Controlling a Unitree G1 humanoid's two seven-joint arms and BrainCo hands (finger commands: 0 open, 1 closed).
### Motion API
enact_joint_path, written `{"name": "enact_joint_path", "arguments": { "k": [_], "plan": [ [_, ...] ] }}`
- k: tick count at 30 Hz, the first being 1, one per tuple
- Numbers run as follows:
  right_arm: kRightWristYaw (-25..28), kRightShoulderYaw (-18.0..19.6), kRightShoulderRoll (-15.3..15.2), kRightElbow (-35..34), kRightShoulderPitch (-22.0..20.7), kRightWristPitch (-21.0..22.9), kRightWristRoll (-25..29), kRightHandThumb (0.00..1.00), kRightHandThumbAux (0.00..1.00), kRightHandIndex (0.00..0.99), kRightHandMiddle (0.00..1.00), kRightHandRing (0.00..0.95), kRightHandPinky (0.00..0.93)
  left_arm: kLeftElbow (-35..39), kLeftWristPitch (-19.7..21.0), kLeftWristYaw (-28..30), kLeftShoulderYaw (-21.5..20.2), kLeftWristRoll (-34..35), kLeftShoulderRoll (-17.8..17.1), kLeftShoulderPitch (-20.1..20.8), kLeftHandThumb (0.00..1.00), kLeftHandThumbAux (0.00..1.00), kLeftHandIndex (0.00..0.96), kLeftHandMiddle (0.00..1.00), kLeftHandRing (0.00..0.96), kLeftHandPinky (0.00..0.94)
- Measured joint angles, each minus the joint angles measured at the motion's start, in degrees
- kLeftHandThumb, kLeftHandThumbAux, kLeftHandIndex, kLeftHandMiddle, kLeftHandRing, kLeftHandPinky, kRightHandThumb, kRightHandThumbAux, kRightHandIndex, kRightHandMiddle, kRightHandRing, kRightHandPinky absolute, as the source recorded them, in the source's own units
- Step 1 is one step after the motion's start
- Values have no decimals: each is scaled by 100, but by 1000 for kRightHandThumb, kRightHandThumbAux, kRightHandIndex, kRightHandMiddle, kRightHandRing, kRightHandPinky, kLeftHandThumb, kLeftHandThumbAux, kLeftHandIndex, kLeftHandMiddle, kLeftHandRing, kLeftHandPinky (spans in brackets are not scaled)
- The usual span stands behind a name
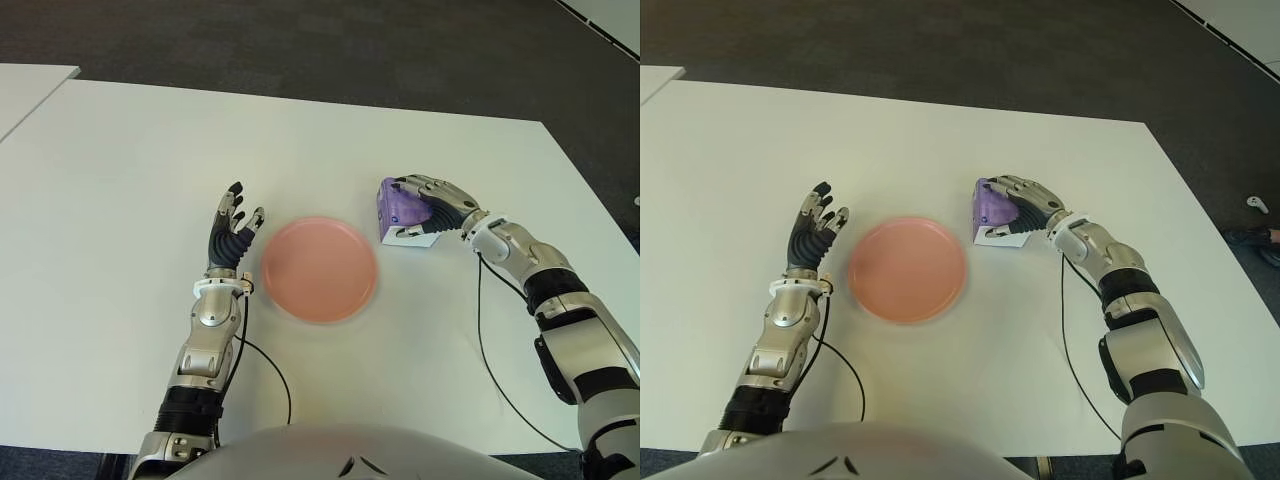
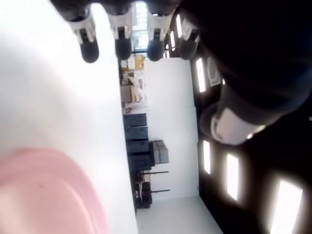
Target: Put the tissue paper into the plate.
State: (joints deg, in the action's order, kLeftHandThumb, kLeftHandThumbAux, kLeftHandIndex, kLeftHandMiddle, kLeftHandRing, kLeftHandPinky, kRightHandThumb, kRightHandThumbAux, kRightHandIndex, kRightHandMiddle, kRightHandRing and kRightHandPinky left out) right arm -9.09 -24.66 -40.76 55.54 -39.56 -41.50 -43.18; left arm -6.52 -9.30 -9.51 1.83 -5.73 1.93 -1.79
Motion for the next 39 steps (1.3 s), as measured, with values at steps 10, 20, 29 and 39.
{"name": "enact_joint_path", "arguments": {
  "k": [10,20,29,39],
  "plan": [
    [-138,-171,91,263,-165,70,-57,286,460,0,0,0,0,394,196,15,199,-111,46,-37,0,607,0,0,0,0],
    [-223,-226,110,424,-225,81,-71,294,456,0,0,0,0,545,515,-22,132,-163,124,-102,0,626,0,0,0,0],
    [-207,-255,117,483,-287,87,-63,298,464,0,0,0,0,538,468,-75,135,-164,127,-115,0,616,0,0,0,0],
    [-177,-274,119,486,-295,89,-57,291,474,0,0,0,0,473,435,-6,136,-110,94,-91,0,607,0,0,0,0]
  ]
}}
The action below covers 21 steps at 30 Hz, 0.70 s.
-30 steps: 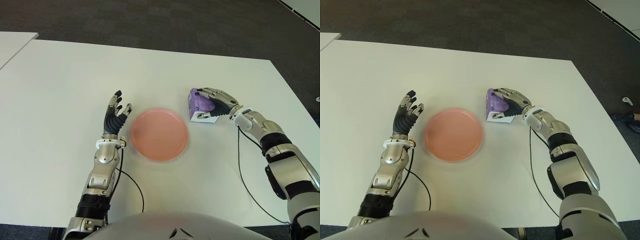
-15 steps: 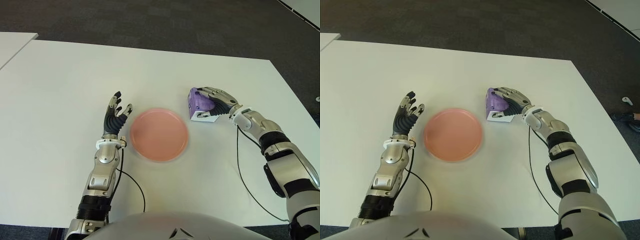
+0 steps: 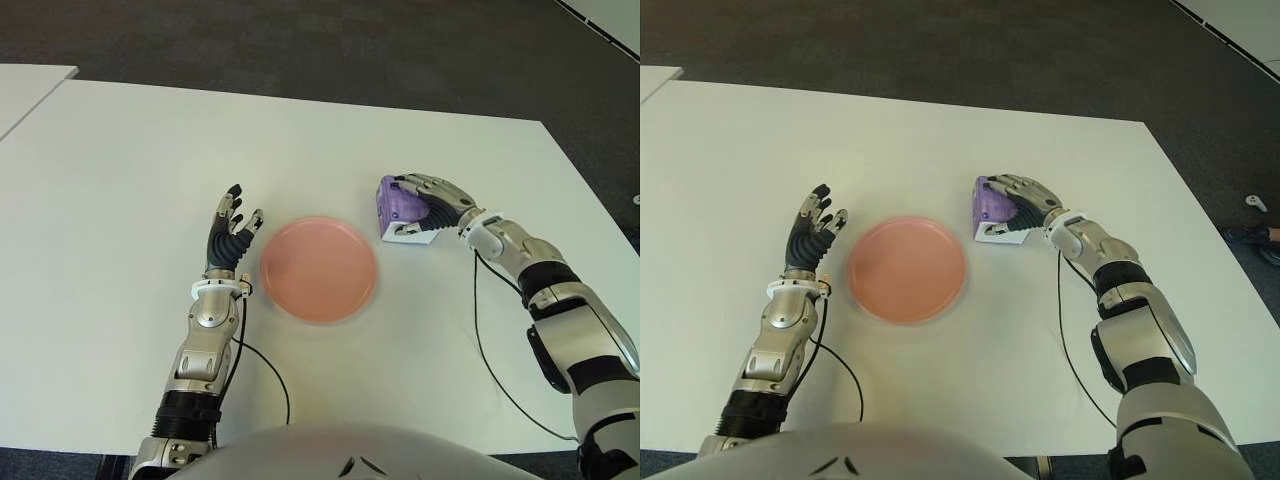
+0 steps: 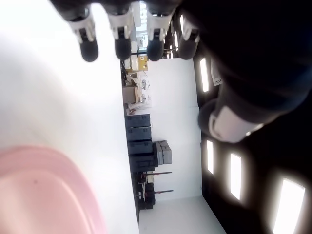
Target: Put the tissue paper into the plate.
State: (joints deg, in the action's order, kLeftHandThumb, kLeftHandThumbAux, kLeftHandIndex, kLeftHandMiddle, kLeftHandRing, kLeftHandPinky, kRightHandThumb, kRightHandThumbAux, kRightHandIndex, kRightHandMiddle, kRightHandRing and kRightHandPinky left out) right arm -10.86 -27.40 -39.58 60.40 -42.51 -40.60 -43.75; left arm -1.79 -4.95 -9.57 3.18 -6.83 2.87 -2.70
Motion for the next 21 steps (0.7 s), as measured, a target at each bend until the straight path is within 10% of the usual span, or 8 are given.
{"name": "enact_joint_path", "arguments": {
  "k": [21],
  "plan": [
    [-568,-424,103,237,46,29,-283,313,453,0,0,0,0,177,60,-122,17,-193,40,-62,0,607,6,0,0,0]
  ]
}}
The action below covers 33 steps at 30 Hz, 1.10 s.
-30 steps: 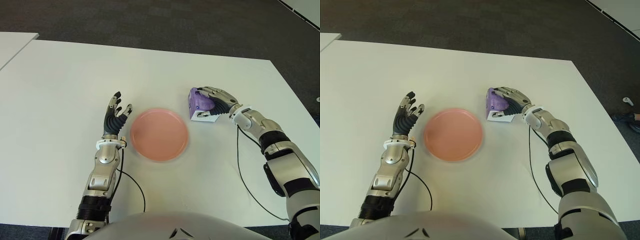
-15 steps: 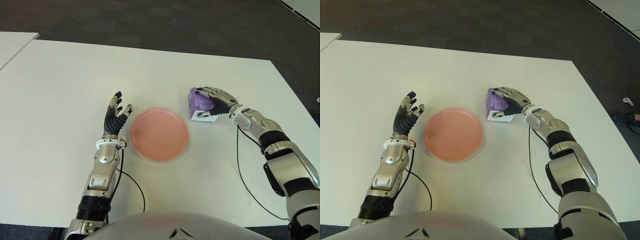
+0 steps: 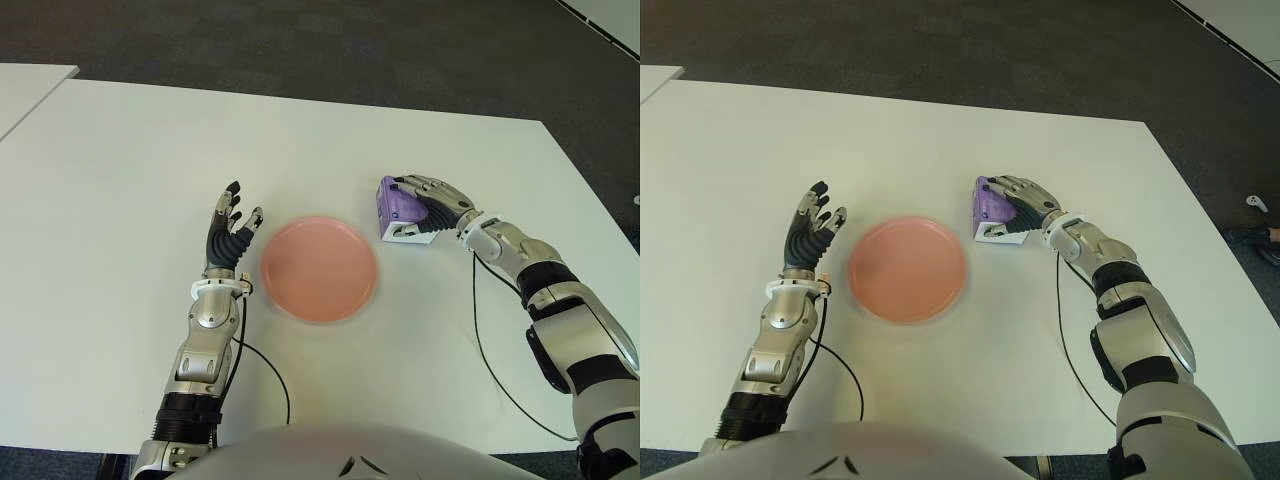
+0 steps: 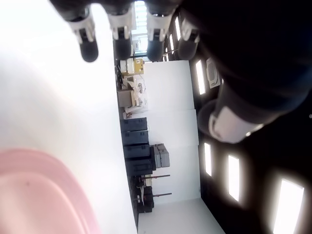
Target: Put the tissue paper into the plate.
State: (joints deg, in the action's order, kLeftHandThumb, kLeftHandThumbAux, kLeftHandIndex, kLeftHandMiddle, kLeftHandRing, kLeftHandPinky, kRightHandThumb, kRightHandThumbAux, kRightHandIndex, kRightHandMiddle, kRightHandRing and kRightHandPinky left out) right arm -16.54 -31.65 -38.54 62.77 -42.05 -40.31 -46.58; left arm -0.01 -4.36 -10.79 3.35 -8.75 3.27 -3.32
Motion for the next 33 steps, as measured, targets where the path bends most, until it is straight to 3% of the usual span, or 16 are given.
{"name": "enact_joint_path", "arguments": {
  "k": [10,33],
  "plan": [
    [-618,-432,184,247,20,97,-158,236,455,0,0,0,0,15,44,0,3,-21,2,0,0,626,5,0,0,0],
    [-1192,-1110,348,471,-96,404,-289,238,461,0,0,0,0,321,217,0,30,-32,4,-42,0,627,7,2,0,0]
  ]
}}
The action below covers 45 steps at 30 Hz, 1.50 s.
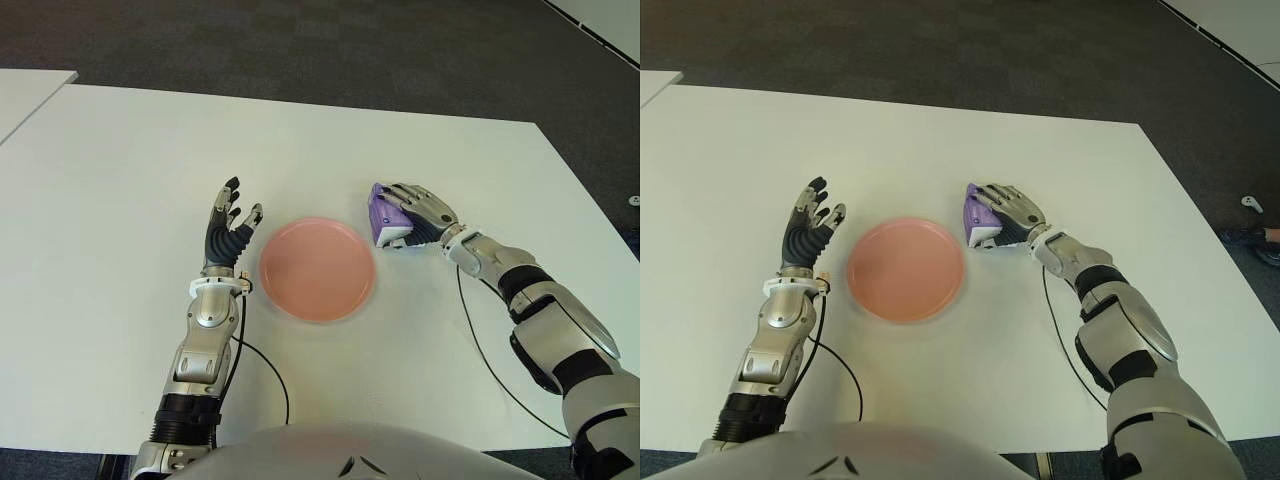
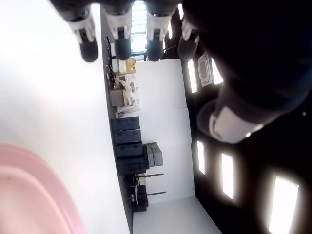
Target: Put the tissue paper into the plate.
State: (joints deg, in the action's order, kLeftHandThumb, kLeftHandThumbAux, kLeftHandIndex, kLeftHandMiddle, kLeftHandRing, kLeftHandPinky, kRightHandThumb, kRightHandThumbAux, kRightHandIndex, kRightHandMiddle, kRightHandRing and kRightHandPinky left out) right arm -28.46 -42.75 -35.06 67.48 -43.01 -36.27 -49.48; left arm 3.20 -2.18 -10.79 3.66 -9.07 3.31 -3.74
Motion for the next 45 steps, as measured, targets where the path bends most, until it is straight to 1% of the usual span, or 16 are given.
{"name": "enact_joint_path", "arguments": {
  "k": [14,21,27,29,30,33,34,35,37,39,40,43,44,45],
  "plan": [
    [-115,-83,67,58,10,108,7,257,461,0,0,0,0,4,37,-13,-39,32,4,-19,0,630,0,0,0,0],
    [-130,-82,87,84,14,111,37,273,462,0,0,0,0,-271,-235,-111,-52,57,3,-9,0,614,0,0,0,0],
    [-143,-75,115,120,15,115,69,313,468,0,0,0,0,-225,-248,-88,-10,59,-4,-4,0,611,7,0,0,1],
    [-203,-76,156,163,20,173,74,340,473,0,0,0,21,-189,-248,-88,-2,45,-5,-2,0,614,8,0,0,5],
    [-291,-83,205,203,28,264,68,371,477,3,14,14,60,-176,-248,-88,-1,31,-5,-2,0,620,10,0,0,7],
    [-734,-151,400,362,57,666,7,425,479,18,44,47,127,-143,-246,-88,2,14,-4,-2,0,629,14,0,0,10],
    [-900,-184,460,412,66,803,-5,464,471,33,64,71,159,-136,-246,-88,3,13,-4,-3,0,633,17,2,0,11],
    [-1029,-217,490,439,74,891,-31,478,468,38,71,79,170,-132,-246,-88,3,13,-4,-3,0,634,18,3,0,11],
    [-1300,-318,531,492,84,1052,-84,548,450,64,102,119,220,-123,-247,-88,3,12,-3,-3,0,640,23,9,0,10],
    [-1486,-380,564,532,97,1163,-96,585,440,77,120,141,245,-114,-247,-88,4,9,-3,-4,0,642,26,11,0,10],
    [-1565,-404,581,550,104,1213,-96,629,437,95,142,171,277,-112,-247,-88,3,8,-3,-4,0,644,28,14,0,12],
    [-1765,-451,634,592,117,1317,-95,700,442,133,185,231,333,-112,-254,-89,8,2,-2,-8,3,648,30,15,0,14],
    [-1816,-457,651,600,121,1345,-95,774,470,189,264,316,392,-114,-259,-90,6,2,-3,-9,7,652,29,14,0,12],
    [-1889,-464,670,608,125,1376,-95,823,488,225,316,372,430,-138,-306,-90,-12,8,-4,-8,10,654,28,12,0,11]
  ]
}}
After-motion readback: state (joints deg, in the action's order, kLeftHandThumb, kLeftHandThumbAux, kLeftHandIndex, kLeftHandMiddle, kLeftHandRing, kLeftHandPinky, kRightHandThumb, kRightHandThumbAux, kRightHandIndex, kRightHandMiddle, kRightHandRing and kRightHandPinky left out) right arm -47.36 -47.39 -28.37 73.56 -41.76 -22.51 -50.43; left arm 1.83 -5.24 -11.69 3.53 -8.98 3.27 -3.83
